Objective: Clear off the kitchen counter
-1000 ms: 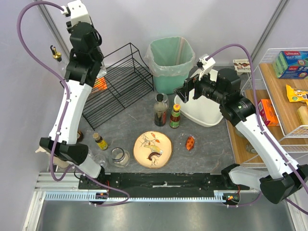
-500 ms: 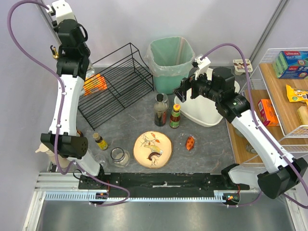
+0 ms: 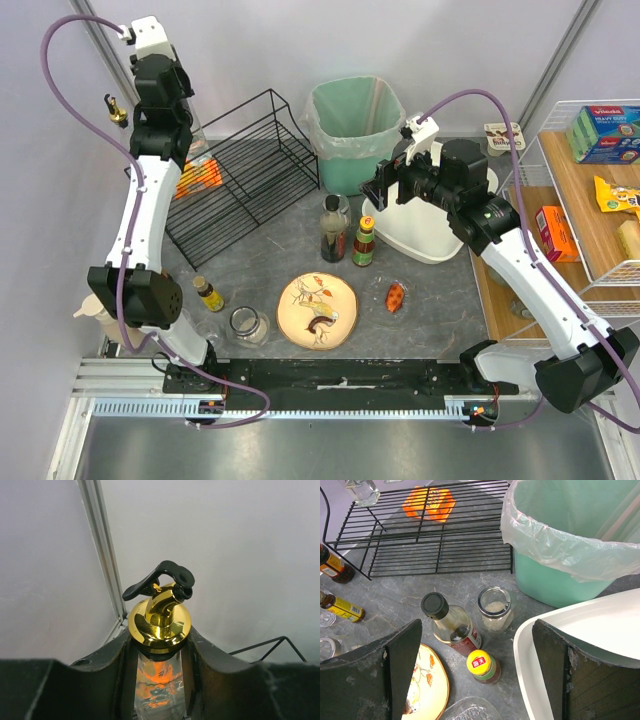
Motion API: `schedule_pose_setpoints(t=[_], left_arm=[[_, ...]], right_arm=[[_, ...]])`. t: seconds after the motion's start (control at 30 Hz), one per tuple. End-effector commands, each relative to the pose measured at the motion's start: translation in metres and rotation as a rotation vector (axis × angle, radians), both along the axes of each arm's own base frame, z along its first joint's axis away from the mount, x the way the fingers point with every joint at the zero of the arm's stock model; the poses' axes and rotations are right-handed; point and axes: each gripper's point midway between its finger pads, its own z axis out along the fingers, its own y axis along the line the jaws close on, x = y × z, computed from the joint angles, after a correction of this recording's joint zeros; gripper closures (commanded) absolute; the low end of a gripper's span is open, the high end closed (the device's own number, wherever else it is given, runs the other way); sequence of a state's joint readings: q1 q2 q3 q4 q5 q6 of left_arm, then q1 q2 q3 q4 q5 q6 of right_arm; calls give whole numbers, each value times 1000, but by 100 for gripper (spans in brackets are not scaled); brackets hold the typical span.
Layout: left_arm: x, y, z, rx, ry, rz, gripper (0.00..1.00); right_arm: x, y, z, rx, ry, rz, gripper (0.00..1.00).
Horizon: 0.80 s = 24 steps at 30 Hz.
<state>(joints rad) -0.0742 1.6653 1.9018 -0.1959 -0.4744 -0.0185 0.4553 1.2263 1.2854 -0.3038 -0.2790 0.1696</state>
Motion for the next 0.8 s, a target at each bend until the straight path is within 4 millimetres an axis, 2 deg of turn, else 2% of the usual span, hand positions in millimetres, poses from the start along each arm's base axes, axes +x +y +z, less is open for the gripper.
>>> schedule_pose_setpoints(t=[0.0,0.27,0.3,0.53,0.67,0.77], left_arm=[[-2,-6,49,-52,-207,-41,98],[9,-8,8,-56,-131,-44,98],[11,-9,9,-54,-148,-49,98],[17,-13,-20,-56,-99,-68,97],[17,-15,-25,-57,-85,-83,75],[13,-15,-24,-62,-85,-82,44]], right_arm=[[4,0,16,33,-44,-17,2],[3,0,13,37,-34,-21,2],[2,0,13,36,-34,-22,2],[1,-1,10,40,-27,-25,2],[2,-5,11,27,-39,-42,2],[0,-3,14,37,-43,-31,2]])
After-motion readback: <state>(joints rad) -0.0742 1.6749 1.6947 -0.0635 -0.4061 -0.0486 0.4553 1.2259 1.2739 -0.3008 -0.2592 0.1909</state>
